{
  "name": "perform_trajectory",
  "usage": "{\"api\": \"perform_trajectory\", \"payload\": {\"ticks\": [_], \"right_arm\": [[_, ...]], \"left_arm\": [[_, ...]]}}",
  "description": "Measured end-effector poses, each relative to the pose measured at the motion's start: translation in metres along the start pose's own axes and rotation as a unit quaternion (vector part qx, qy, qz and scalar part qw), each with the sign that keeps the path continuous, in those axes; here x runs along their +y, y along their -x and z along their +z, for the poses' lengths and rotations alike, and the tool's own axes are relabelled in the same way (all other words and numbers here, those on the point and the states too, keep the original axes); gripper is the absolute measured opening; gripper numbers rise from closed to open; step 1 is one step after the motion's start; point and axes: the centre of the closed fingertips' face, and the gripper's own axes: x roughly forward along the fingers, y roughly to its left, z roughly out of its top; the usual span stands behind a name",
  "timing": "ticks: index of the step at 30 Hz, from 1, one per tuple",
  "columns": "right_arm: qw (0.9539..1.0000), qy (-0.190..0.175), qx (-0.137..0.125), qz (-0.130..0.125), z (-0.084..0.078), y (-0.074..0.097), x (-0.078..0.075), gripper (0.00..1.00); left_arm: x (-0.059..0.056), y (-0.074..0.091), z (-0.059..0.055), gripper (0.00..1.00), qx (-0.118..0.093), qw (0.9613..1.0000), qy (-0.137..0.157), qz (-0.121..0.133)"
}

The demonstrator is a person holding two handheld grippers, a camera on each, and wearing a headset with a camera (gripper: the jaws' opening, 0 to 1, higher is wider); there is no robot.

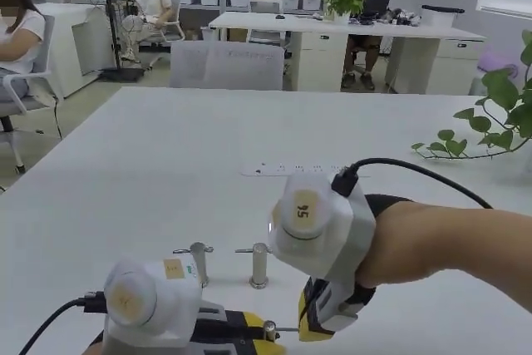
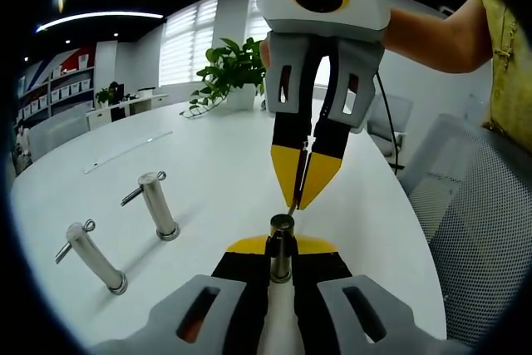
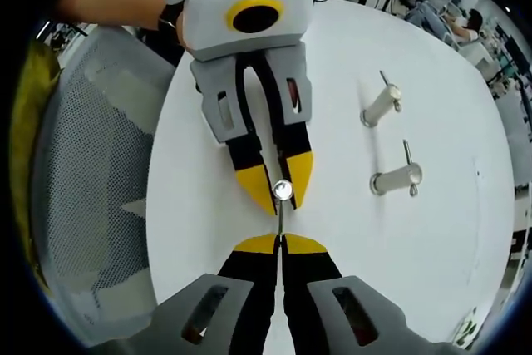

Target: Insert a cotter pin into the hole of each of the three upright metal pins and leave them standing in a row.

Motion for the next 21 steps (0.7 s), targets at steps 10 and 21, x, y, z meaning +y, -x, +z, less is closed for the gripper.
{"api": "perform_trajectory", "payload": {"ticks": [10, 21], "right_arm": [[0.9999, 0.010, -0.003, -0.002, 0.0034, -0.0018, 0.0001, 0.01], [0.9998, 0.017, -0.006, 0.000, 0.0077, -0.0035, 0.0008, 0.01]], "left_arm": [[-0.0015, -0.0006, 0.0000, 0.07, 0.000, 1.0000, -0.001, -0.001], [-0.0024, -0.0004, 0.0002, 0.08, -0.002, 1.0000, -0.001, -0.003]]}}
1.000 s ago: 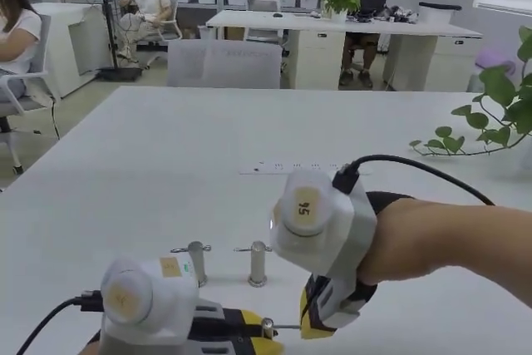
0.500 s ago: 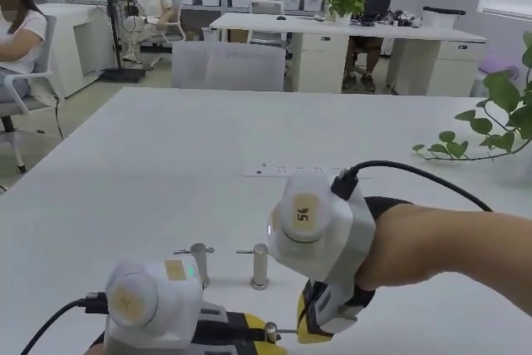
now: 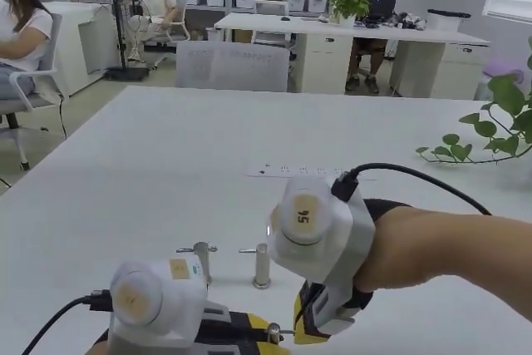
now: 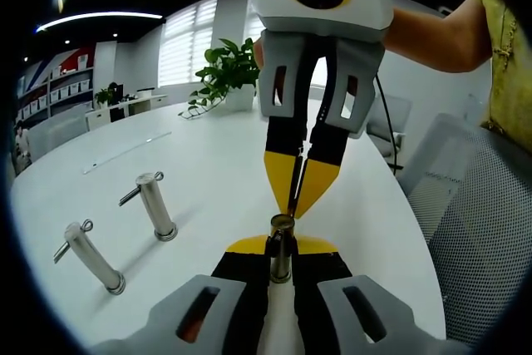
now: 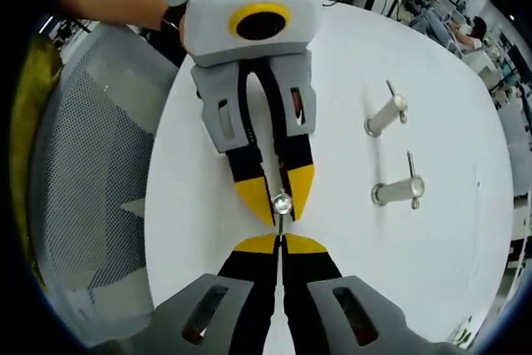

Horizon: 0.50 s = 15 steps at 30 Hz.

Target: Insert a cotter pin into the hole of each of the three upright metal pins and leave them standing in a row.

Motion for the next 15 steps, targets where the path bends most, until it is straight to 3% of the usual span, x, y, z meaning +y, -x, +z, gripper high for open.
{"api": "perform_trajectory", "payload": {"ticks": [15], "right_arm": [[0.9999, 0.013, -0.004, 0.002, 0.0080, -0.0025, -0.0005, 0.01]], "left_arm": [[-0.0005, 0.0009, -0.0003, 0.08, 0.000, 1.0000, -0.001, 0.000]]}}
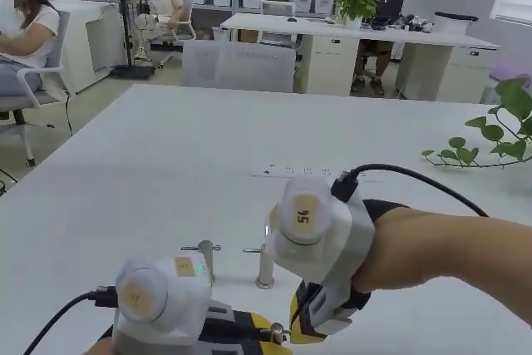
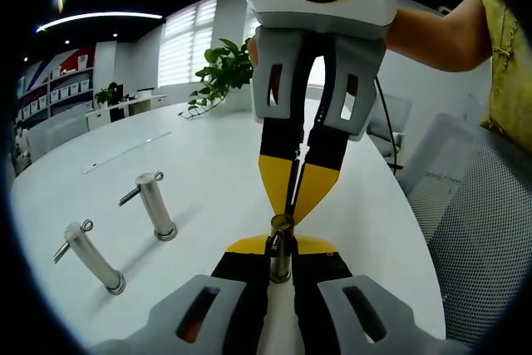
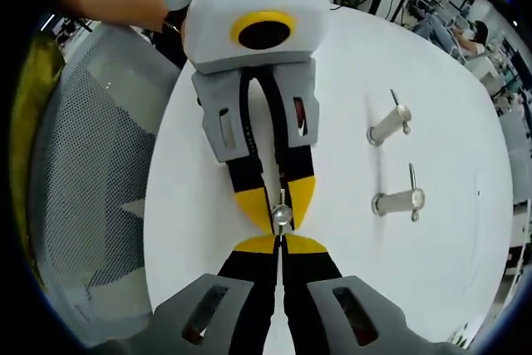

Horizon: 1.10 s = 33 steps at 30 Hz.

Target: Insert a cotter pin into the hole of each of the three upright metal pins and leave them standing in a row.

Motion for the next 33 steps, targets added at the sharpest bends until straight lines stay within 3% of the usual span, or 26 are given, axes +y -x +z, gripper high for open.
{"api": "perform_trajectory", "payload": {"ticks": [33], "right_arm": [[0.9997, 0.019, -0.012, 0.012, 0.0065, -0.0003, 0.0040, 0.05]], "left_arm": [[-0.0026, -0.0019, 0.0008, 0.07, -0.001, 1.0000, -0.002, -0.004]]}}
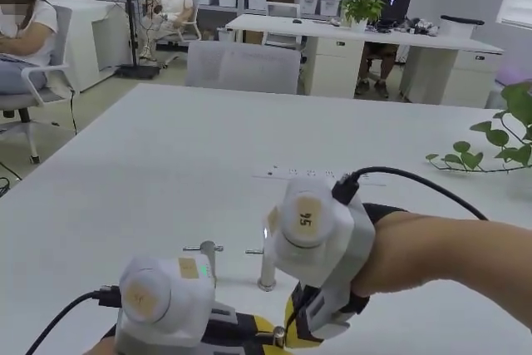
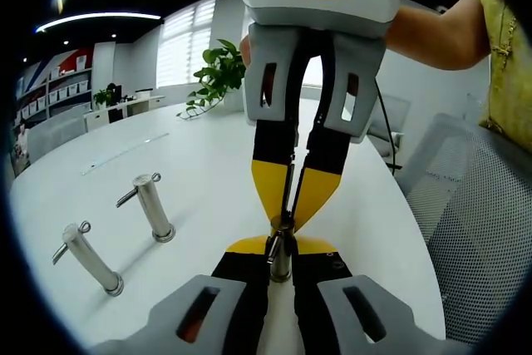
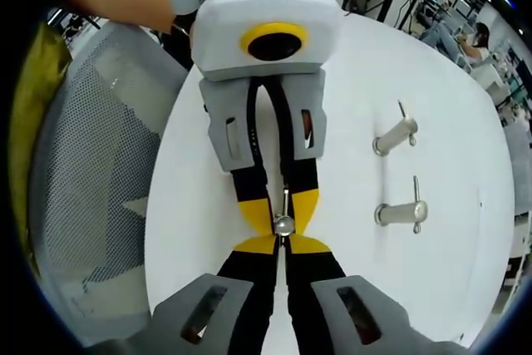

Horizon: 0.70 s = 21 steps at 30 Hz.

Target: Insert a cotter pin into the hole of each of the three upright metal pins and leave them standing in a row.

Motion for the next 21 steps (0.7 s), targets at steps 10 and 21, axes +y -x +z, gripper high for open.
{"api": "perform_trajectory", "payload": {"ticks": [10, 21], "right_arm": [[1.0000, 0.001, -0.002, 0.000, -0.0014, 0.0006, 0.0007, 0.08], [1.0000, -0.001, -0.006, -0.001, -0.0018, 0.0012, 0.0009, 0.08]], "left_arm": [[0.0002, 0.0004, 0.0004, 0.08, 0.000, 1.0000, 0.001, 0.001], [-0.0004, 0.0009, 0.0013, 0.09, -0.003, 1.0000, 0.002, -0.001]]}}
